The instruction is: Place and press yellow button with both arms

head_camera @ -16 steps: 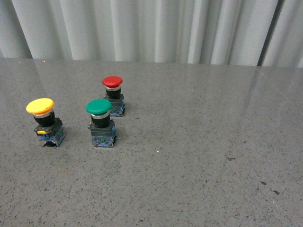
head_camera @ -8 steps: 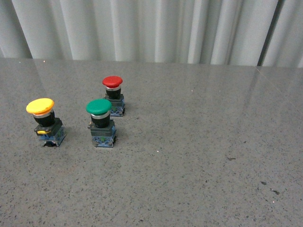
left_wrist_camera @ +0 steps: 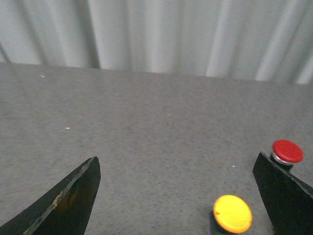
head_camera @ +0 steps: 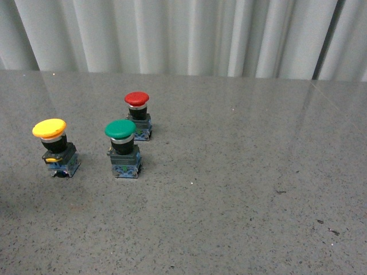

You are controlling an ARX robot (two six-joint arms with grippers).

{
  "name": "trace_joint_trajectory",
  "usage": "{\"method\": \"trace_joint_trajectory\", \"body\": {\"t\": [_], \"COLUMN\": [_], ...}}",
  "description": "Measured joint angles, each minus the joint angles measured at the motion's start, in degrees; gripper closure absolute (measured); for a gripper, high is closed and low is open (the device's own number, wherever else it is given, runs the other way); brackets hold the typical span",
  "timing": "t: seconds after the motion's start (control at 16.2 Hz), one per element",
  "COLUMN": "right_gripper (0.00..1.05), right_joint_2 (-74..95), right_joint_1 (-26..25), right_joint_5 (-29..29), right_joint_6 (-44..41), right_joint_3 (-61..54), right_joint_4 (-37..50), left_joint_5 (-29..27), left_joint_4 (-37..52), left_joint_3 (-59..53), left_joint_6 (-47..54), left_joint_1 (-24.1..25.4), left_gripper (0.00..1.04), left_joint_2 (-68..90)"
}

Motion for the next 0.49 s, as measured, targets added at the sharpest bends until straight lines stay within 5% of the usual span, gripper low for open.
{"method": "trace_joint_trajectory", "body": {"t": [0.12,0.49], "right_gripper": [0.07,0.07], "right_joint_2": [0.0,0.0], "right_joint_1": [0.0,0.0], "right_joint_5": [0.0,0.0], "right_joint_6": [0.0,0.0], "right_joint_3": [0.0,0.0], "right_joint_4": [0.0,0.0], "left_joint_5": [4.4,1.2], "left_joint_4": [-3.1,-4.9], "left_joint_3": [8.0,13.2], "left_joint_6": [-0.3,-5.3], "left_joint_1": [-3.3,-10.9], "left_gripper": [0.07,0.07], "left_joint_2": [10.7,22.5]}}
